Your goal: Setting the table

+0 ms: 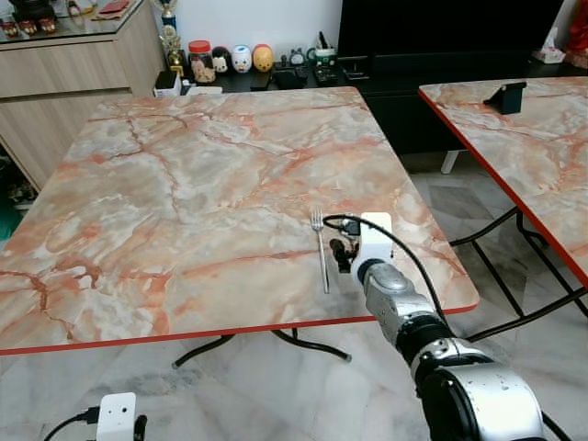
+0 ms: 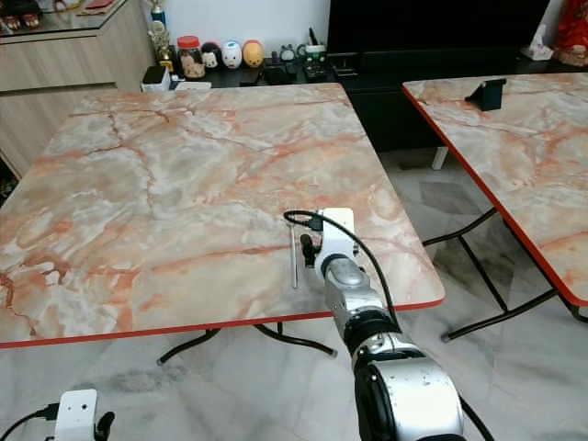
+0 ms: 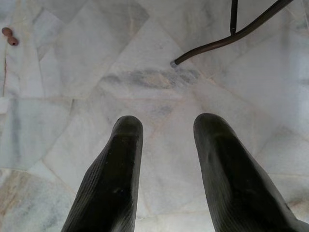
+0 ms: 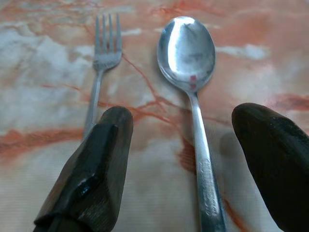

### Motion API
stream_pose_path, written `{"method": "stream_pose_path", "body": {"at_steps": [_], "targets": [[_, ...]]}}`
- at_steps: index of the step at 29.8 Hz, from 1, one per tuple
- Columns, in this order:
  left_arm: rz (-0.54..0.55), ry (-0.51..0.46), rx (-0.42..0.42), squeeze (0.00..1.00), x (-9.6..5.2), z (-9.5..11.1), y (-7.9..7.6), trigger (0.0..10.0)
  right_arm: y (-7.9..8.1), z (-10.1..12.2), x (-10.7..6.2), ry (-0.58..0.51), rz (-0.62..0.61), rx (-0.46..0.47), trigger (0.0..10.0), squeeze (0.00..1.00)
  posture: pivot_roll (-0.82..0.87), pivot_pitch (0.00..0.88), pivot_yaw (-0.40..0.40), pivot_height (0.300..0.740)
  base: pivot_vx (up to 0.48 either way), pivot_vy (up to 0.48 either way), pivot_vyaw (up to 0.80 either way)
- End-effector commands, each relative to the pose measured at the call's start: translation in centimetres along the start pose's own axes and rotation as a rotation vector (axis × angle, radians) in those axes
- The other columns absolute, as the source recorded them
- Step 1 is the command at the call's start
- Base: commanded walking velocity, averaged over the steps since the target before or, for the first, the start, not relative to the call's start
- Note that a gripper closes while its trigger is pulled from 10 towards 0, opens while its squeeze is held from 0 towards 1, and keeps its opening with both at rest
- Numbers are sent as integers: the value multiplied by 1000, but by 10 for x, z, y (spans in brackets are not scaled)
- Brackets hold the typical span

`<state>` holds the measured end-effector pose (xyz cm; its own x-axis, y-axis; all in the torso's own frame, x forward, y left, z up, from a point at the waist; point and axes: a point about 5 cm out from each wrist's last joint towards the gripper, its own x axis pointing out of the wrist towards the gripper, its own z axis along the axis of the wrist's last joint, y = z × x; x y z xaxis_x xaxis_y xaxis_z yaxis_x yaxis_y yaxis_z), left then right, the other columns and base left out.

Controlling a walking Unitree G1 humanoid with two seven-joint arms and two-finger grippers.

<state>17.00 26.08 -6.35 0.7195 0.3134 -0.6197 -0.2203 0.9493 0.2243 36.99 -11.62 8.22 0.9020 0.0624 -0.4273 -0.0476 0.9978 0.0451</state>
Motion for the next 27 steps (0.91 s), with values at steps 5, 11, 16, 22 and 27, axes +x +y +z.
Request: {"method": "stream_pose_path", "body": {"at_steps": [5, 11, 16, 22, 27], "targets": [[6, 14, -7, 0, -2, -5, -1, 10000, -5, 5, 1, 9, -22, -1, 10000, 0, 25, 0, -4, 724, 0, 0, 0], [4, 17, -5, 0, -3, -6, -1, 10000, -8, 2, 1, 22, -32, -5, 3098, 0, 26, 0, -5, 724, 0, 0, 0], [6, 18, 0, 0, -3, -7, 0, 10000, -7, 0, 0, 24, -23, -10, 3647, 0, 28, 0, -5, 724, 0, 0, 0], [7, 17, 3, 0, -3, -7, 0, 10000, -4, -1, 0, 26, -9, -18, 10000, 0, 29, 0, -5, 724, 0, 0, 0], [7, 16, 7, 0, -3, -7, 0, 10000, -3, -1, 0, 27, -9, -16, 10000, 0, 29, 0, -6, 724, 0, 0, 0]]}}
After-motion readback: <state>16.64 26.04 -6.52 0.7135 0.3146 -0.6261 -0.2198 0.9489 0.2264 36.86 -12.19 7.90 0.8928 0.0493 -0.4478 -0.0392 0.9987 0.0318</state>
